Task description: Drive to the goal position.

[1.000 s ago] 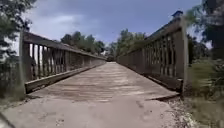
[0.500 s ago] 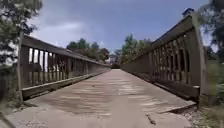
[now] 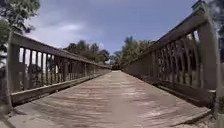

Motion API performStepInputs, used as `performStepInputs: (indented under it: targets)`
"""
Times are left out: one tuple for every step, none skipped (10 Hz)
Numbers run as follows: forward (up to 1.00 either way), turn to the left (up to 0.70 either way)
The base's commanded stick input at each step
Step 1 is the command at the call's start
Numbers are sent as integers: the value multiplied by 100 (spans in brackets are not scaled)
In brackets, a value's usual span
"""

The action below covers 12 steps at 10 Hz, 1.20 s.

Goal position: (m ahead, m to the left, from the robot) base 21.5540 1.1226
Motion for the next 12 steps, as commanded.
performStepInputs:
  targets:
    - [50,0]
    - [50,0]
    - [50,0]
    - [50,0]
    - [50,0]
    - [50,0]
    - [50,0]
    - [50,0]
    - [50,0]
    - [50,0]
    - [50,0]
    - [50,0]
